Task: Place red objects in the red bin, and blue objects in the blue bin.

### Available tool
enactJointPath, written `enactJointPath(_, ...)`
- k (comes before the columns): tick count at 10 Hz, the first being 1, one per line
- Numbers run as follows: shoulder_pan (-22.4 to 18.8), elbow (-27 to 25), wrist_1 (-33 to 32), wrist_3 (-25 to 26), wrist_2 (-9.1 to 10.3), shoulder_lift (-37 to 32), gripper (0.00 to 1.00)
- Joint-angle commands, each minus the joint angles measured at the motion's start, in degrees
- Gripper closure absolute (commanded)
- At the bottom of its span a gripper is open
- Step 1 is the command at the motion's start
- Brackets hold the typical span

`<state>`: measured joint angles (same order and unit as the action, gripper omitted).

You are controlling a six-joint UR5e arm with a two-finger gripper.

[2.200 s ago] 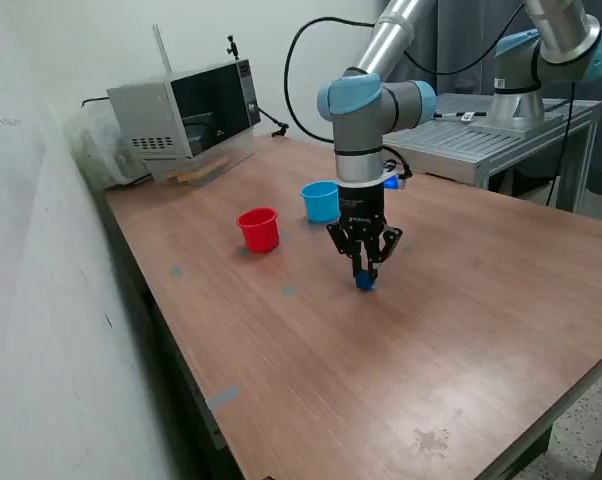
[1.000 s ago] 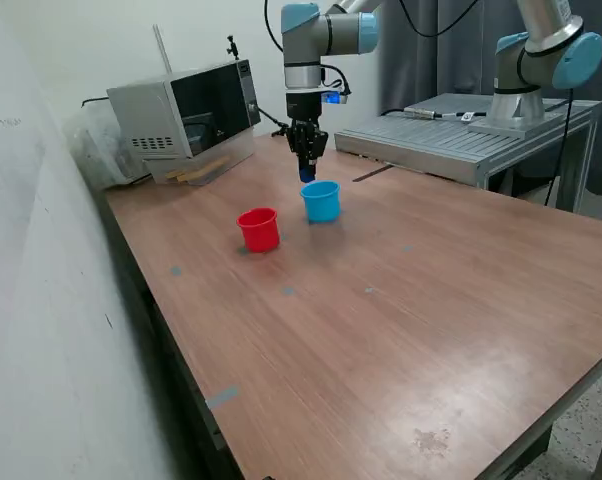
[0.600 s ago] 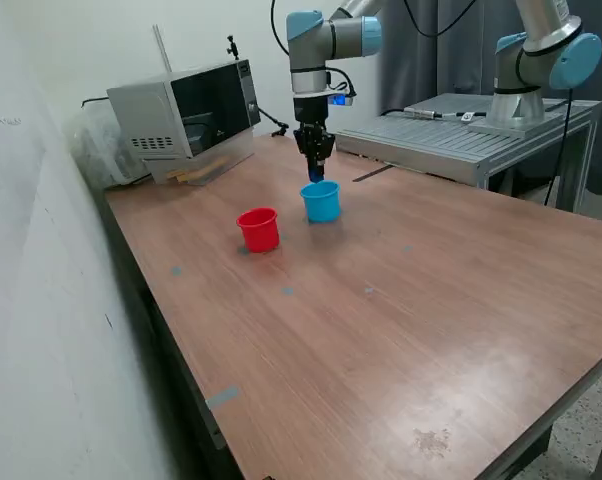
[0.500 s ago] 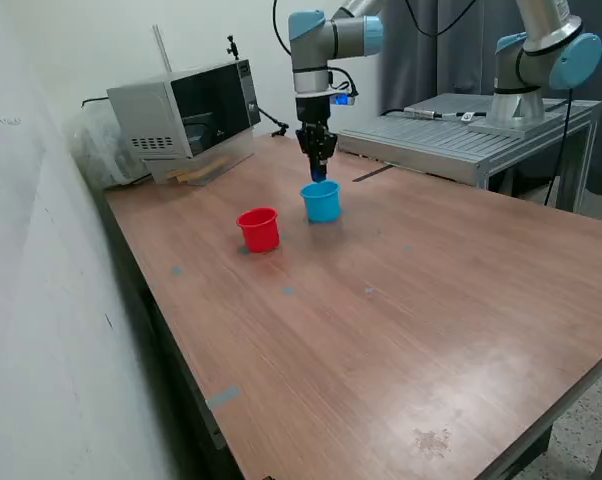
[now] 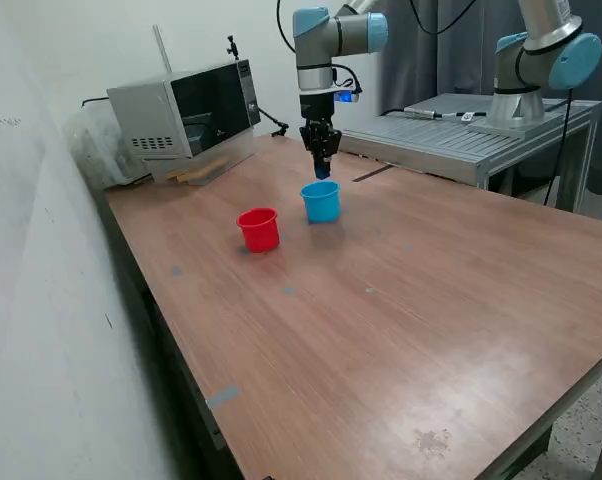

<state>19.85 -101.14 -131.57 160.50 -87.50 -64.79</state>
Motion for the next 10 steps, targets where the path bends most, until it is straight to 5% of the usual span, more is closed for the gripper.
enactJointPath(1,0.37,-0.11,0.0,-0.01,-0.04,-0.16,0.0)
enactJointPath(6,-0.24,-0.2,0.43,-0.1,-1.19,-2.42,0.0)
enactJointPath(10,-4.54,-1.7,18.49,0.6,-1.19,-22.08,0.0)
